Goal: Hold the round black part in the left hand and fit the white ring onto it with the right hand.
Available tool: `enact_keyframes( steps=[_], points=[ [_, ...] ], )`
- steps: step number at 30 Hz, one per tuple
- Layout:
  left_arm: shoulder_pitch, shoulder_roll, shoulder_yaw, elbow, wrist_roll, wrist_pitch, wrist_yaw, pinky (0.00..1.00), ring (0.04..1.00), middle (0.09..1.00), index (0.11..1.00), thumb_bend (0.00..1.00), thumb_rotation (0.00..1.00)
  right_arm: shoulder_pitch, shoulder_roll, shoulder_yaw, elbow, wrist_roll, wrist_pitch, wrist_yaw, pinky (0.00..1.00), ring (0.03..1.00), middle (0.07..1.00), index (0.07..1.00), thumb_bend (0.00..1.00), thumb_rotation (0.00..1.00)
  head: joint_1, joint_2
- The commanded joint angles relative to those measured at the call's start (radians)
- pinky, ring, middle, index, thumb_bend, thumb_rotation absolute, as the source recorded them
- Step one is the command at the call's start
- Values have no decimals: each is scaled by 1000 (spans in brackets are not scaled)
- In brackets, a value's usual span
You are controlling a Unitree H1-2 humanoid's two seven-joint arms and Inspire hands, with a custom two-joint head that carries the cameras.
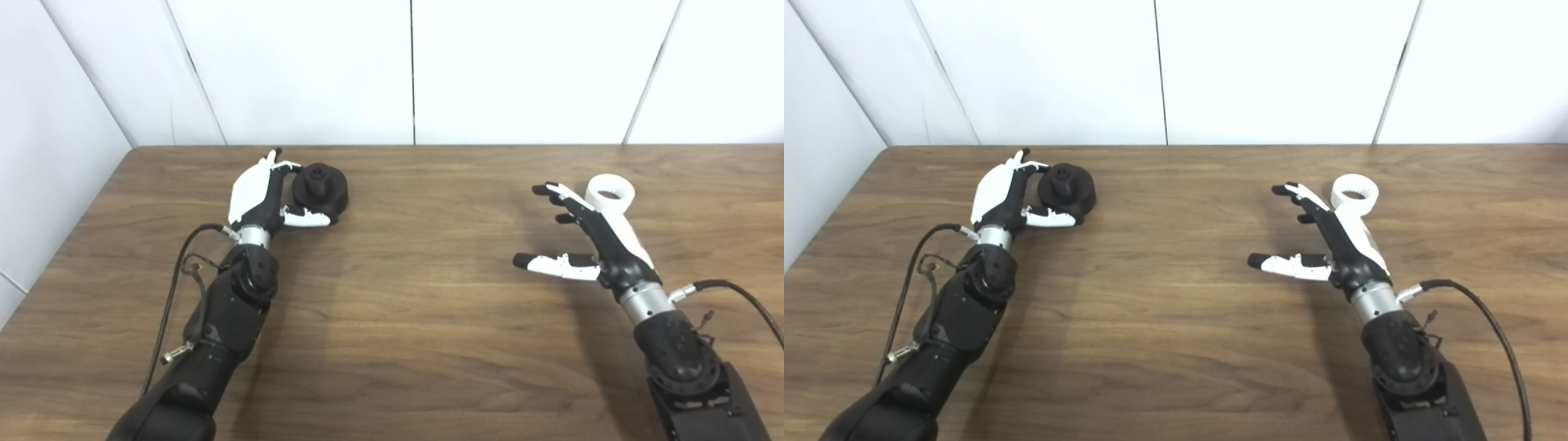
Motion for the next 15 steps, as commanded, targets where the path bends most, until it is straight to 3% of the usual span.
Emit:
enact_keyframes(
  steps=[1, 9, 15],
  points=[
    [-38, 22, 3, -21, -2, -13, 10, 1000, 1000, 1000, 626, 900, 220, -27, -5, -8, -42, -1, -7, -6, 806, 905, 932, 852, 875, 431, 1, 0],
    [-4, 16, -28, -55, -12, -28, -34, 1000, 1000, 1000, 594, 895, 229, -32, -8, -14, -41, 9, -1, 1, 824, 910, 934, 855, 878, 442, -1, 6],
    [41, 3, -95, -118, -9, -14, -124, 1000, 1000, 1000, 591, 907, 268, -38, -12, -19, -47, 10, 4, 3, 821, 909, 933, 857, 879, 442, -5, 10]
  ],
)
